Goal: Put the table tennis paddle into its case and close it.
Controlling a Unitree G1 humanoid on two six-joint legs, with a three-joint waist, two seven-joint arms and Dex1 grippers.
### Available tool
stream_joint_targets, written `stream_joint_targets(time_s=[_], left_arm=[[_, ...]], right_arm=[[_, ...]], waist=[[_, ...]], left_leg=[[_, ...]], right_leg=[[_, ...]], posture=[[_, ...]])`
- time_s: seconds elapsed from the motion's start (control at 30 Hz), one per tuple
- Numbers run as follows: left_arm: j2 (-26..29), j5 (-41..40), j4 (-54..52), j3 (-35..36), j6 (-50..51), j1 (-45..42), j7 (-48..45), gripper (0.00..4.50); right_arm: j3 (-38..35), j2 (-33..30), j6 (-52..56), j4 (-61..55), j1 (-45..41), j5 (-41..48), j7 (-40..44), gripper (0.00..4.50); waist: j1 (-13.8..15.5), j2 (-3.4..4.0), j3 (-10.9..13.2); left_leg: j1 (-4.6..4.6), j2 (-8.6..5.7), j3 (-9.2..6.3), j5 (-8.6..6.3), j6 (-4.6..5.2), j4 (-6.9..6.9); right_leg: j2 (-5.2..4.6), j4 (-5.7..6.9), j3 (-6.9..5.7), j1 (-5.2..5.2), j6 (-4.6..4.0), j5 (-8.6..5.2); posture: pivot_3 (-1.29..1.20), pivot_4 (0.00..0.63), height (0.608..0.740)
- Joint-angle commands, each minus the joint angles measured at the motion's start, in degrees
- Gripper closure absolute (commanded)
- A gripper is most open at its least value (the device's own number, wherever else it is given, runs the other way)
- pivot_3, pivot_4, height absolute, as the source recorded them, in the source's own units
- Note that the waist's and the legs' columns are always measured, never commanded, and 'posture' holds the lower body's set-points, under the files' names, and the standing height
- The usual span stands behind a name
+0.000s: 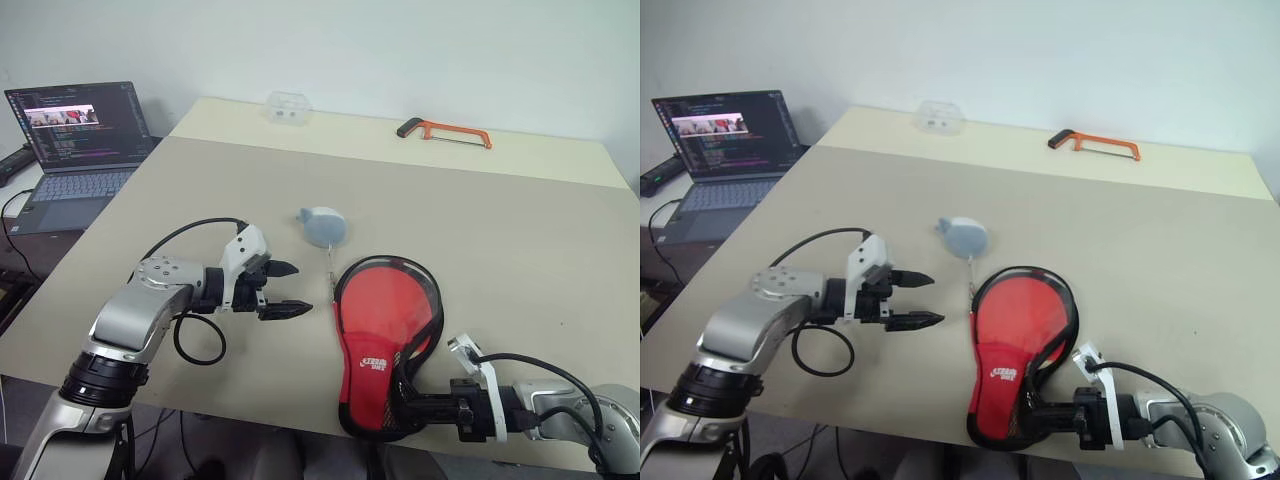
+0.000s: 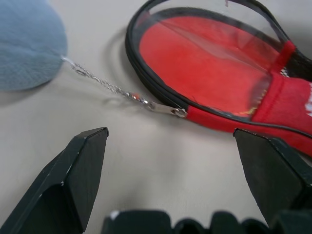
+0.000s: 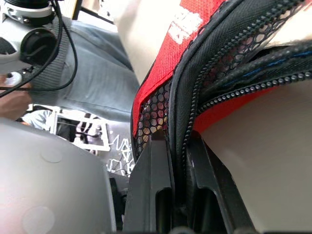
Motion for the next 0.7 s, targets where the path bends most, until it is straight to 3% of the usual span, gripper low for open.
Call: stream_joint_targets(time_s=[0.03, 0.27, 0.43, 0.7], left_arm=[[0.6, -0.7, -2.2, 1.3, -0.2, 0.0, 0.2, 0.0], [0.3, -0.6, -2.5, 1.0, -0.3, 0.2, 0.7, 0.0], [-0.1, -0.5, -2.3, 0.8, -0.4, -0.1, 0.9, 0.0], [-0.7, -0.3, -1.5, 0.5, -0.7, -0.9, 0.8, 0.0]], right_arm=[[3.0, 0.5, 2.3, -1.8, 1.8, 2.6, 0.5, 4.48], [3.6, 1.0, -3.8, -2.1, 0.6, -3.3, -0.3, 4.48], [4.2, -0.5, -6.5, -2.3, 0.7, -5.7, 1.2, 2.97], [3.7, -11.5, -13.3, -3.2, -0.5, -12.6, 8.8, 0.16]], waist=[[0.0, 0.0, 0.0], [0.0, 0.0, 0.0], [0.0, 0.04, 0.0], [0.0, 0.08, 0.0]], left_leg=[[0.0, 0.0, 0.0, 0.0, 0.0, 0.02], [0.0, -0.01, -0.01, -0.01, 0.01, 0.27], [0.04, -0.02, -0.01, -0.01, 0.01, 0.48], [0.03, -0.04, 0.04, -0.01, 0.02, 0.53]], right_leg=[[0.0, 0.01, 0.0, 0.0, 0.0, 0.0], [-0.01, 0.15, 0.0, 0.05, -0.02, 0.01], [0.0, 0.55, 0.04, 0.01, -0.02, 0.01], [-0.16, 0.55, 0.05, 0.02, -0.02, 0.01]], posture=[[0.0, 0.15, 0.74], [0.0, 0.15, 0.74], [0.0, 0.15, 0.74], [0.0, 0.15, 0.74]])
